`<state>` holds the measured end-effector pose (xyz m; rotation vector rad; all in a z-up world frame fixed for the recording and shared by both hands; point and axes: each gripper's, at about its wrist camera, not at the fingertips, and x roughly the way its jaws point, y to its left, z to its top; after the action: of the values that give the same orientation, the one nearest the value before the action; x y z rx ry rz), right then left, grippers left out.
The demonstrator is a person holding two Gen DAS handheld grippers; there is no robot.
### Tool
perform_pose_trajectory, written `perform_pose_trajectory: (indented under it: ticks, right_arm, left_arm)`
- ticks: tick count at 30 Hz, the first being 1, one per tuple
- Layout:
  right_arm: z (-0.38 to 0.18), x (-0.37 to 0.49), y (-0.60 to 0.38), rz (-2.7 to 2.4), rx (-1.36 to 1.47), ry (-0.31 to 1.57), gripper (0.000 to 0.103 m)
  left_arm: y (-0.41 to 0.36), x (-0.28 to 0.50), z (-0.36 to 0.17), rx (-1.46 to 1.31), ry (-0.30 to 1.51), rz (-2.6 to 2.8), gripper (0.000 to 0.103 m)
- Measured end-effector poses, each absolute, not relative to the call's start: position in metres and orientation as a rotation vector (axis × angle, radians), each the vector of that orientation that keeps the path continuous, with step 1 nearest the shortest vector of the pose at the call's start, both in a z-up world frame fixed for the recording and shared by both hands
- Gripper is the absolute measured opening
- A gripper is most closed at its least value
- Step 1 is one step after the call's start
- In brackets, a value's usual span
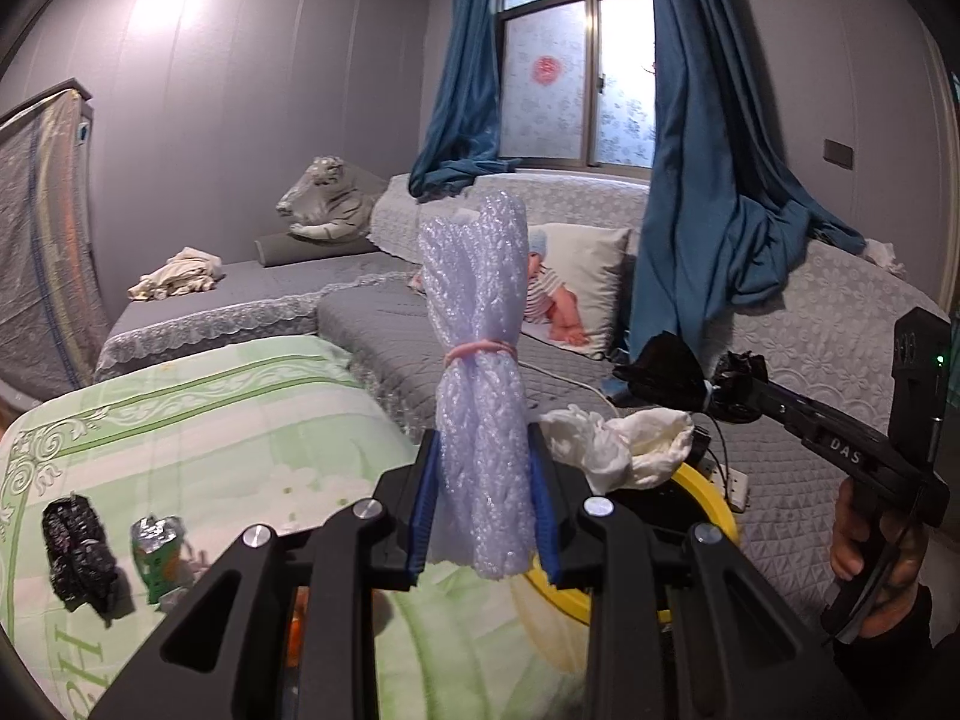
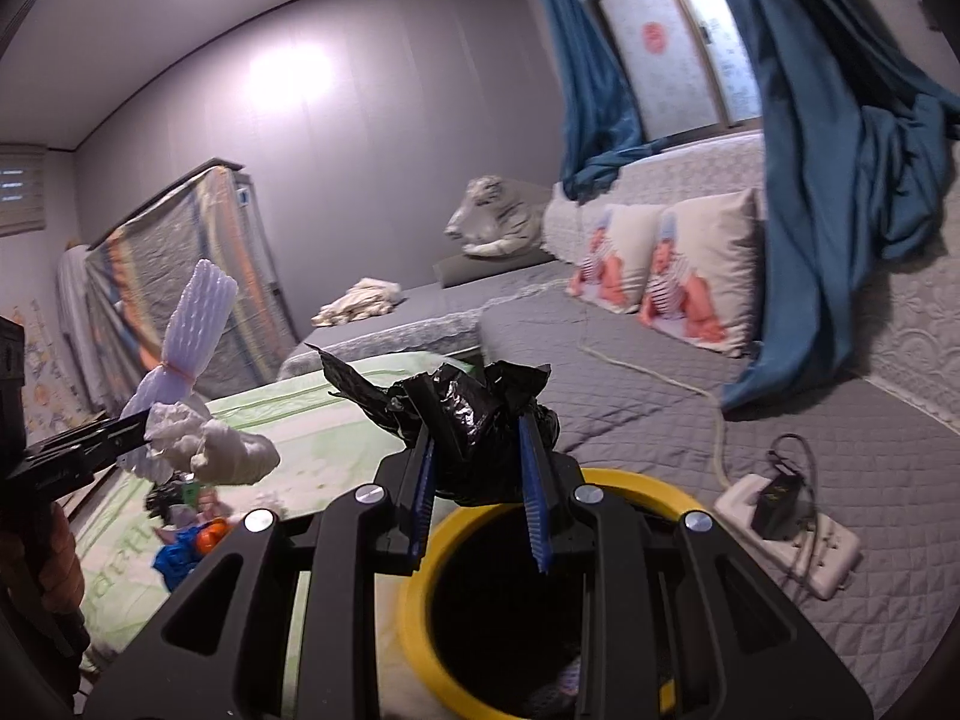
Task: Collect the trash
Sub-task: 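Lift the mesh sleeve and black bag and carry both toward the bin, then lower the mesh sleeve and black bag into the bin with both tools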
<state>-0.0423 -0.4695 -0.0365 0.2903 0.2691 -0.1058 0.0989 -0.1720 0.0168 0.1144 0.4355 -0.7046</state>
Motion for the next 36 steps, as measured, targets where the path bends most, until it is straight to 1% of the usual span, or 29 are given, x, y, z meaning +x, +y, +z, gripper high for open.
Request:
perform_pose_trajectory:
  ticks: [15,23,36]
  right_arm:
    - [-0.057,-0.056,-0.516,-0.234,0.336,0.289,0.024]
    - [-0.07,-0.046,-0.528,-0.255,0.369,0.334,0.024]
    - [-0.091,-0.03,-0.537,-0.267,0.424,0.426,0.025]
  left_arm:
    - [-0.259,0.1,-0.007,0.195,0.493,-0.851,0.026]
    - [-0.283,0.104,-0.033,0.205,0.564,-0.872,0.026]
    - [-0.302,0.115,-0.067,0.244,0.649,-0.854,0.026]
